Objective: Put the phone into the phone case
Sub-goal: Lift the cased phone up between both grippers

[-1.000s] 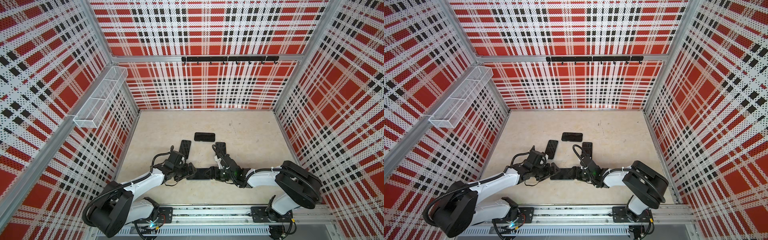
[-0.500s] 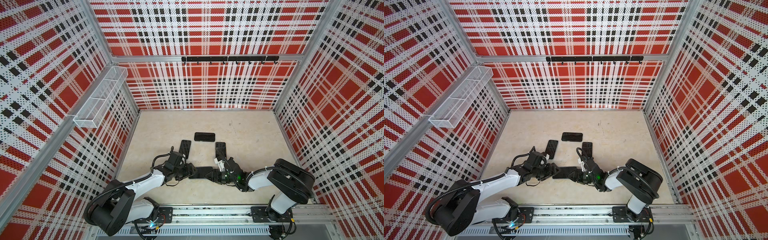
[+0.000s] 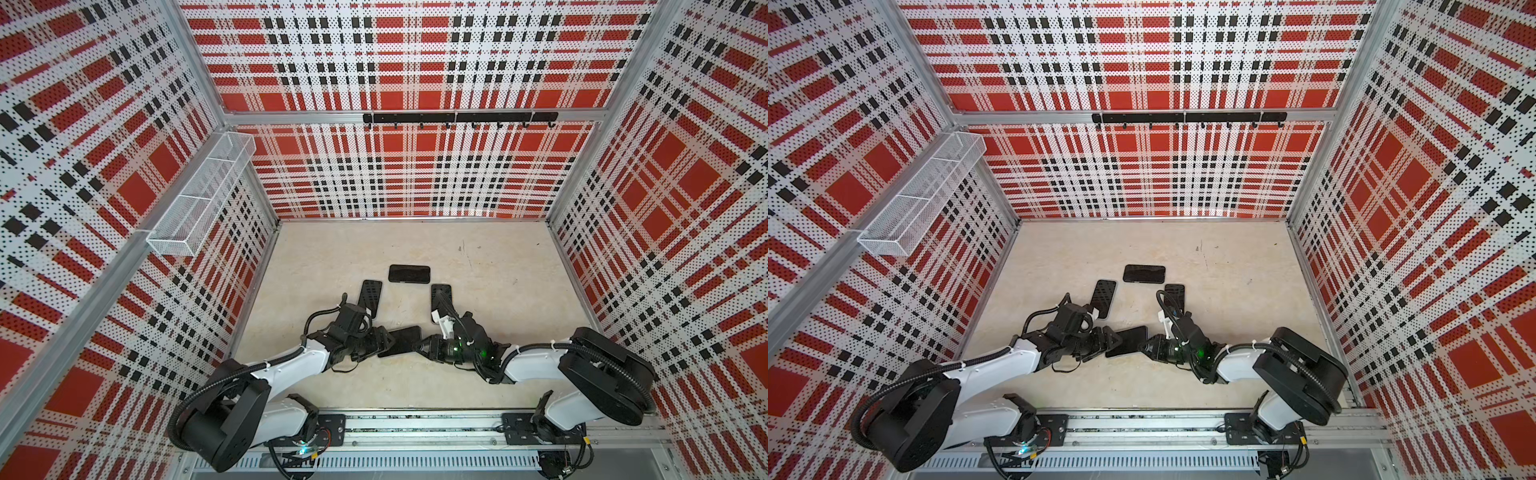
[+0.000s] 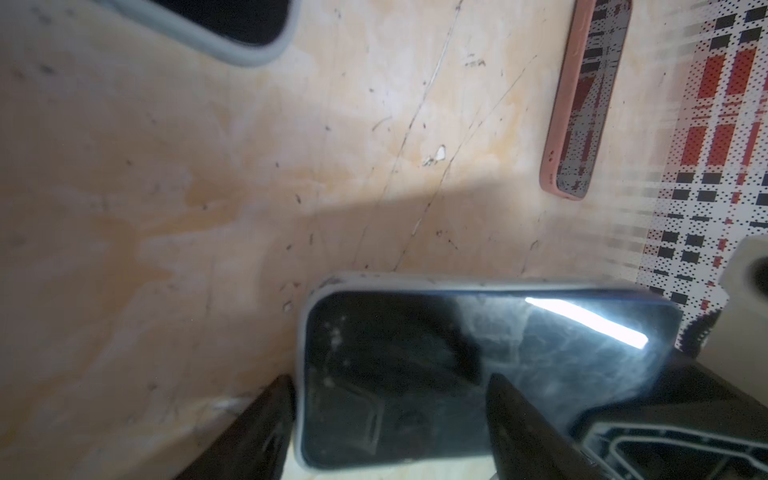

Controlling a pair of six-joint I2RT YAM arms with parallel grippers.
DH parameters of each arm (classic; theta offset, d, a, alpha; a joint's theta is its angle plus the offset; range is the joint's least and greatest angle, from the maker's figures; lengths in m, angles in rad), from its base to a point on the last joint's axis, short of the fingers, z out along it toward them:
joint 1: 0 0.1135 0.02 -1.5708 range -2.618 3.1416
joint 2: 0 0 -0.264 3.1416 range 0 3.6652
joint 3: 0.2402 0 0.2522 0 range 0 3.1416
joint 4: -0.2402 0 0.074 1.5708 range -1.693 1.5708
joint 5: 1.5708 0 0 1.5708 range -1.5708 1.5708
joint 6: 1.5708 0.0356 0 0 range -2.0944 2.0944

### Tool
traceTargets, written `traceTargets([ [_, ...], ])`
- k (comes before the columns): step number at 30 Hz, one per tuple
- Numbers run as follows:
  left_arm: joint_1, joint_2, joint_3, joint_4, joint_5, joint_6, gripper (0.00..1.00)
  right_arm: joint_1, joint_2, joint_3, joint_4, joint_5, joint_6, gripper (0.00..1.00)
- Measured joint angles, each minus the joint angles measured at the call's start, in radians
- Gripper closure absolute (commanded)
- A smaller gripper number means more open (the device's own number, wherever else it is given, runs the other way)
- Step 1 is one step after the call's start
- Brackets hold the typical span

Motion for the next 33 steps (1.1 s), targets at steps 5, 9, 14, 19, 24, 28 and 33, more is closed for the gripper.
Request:
traceTargets([
  [5,0.000,0.000,0.000,0.000,-0.001,0.000,0.23,-0.004,0.006,0.014,-0.005,0.010,0.002,0.94],
  [9,0.001,-0.013,0.000,-0.003,0.001,-0.002,0.16,-0.003,-0.016,0.032,-0.059,0.019,-0.007,0.94],
  [14,0.017,-0.127,-0.001,-0.034,0.006,-0.004,0.00,-0.003,-0.147,0.052,-0.246,0.056,-0.048,0.97],
  [19,0.071,-0.296,0.029,-0.063,0.026,0.009,0.01,-0.035,-0.321,0.103,-0.446,0.077,-0.100,1.00],
  [24,0.142,-0.343,0.044,-0.045,0.126,0.011,0.01,-0.091,-0.448,0.156,-0.547,0.058,-0.129,1.00],
  [28,0.162,-0.343,0.044,-0.002,0.225,0.005,0.00,-0.127,-0.506,0.201,-0.597,0.015,-0.138,1.00],
  [33,0.162,-0.346,0.044,0.095,0.338,-0.017,0.05,-0.137,-0.513,0.245,-0.609,-0.051,-0.136,1.00],
])
